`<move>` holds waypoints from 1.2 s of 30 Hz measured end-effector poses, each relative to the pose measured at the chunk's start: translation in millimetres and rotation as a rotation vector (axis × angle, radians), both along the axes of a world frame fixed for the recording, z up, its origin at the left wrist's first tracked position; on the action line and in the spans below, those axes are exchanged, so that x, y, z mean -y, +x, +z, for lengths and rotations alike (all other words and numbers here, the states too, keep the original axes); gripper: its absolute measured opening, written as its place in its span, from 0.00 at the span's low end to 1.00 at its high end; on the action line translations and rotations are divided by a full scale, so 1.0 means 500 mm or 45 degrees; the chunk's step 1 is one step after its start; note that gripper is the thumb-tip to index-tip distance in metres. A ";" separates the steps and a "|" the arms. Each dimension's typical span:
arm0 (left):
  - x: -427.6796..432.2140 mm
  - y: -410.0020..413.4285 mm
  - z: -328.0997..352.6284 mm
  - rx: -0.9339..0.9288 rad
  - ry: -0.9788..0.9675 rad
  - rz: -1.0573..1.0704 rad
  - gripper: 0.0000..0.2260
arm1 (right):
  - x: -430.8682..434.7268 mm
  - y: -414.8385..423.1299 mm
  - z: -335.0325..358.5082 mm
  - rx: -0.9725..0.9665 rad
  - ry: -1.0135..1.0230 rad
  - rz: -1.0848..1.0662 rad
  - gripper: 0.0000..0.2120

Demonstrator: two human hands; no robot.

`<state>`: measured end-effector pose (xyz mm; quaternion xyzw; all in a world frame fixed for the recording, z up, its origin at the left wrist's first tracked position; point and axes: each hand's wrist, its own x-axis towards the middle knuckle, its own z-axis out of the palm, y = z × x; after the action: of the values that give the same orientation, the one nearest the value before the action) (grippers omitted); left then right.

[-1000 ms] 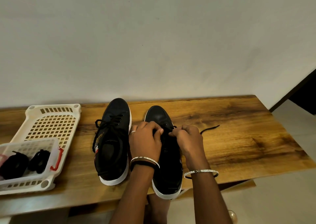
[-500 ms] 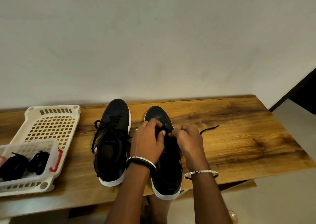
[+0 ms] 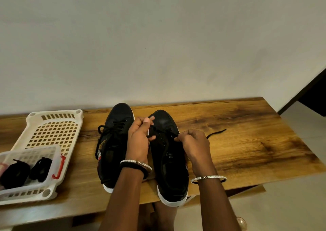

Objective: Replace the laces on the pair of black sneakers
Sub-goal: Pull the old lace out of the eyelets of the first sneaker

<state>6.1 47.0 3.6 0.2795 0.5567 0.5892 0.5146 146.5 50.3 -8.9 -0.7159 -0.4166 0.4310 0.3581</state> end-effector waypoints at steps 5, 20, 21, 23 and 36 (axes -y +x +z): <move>0.016 0.000 -0.019 -0.898 -0.142 0.084 0.07 | -0.002 0.000 0.000 -0.012 0.002 0.000 0.04; 0.023 0.036 -0.034 -1.592 -0.063 -0.293 0.08 | 0.000 -0.018 -0.003 0.096 0.069 0.102 0.11; 0.022 0.038 -0.035 -1.582 -0.070 -0.281 0.08 | 0.001 -0.017 -0.004 0.089 0.079 0.085 0.12; 0.023 0.042 -0.034 -1.561 -0.059 -0.261 0.08 | 0.001 -0.013 -0.008 0.074 0.076 0.075 0.12; 0.029 0.056 -0.023 -1.832 -0.203 -0.432 0.14 | 0.000 0.008 -0.001 -0.172 -0.119 0.090 0.11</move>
<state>33.9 32.6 -7.7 0.6402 0.7465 0.1309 0.1255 150.3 50.3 -9.6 -0.6860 -0.3958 0.5096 0.3362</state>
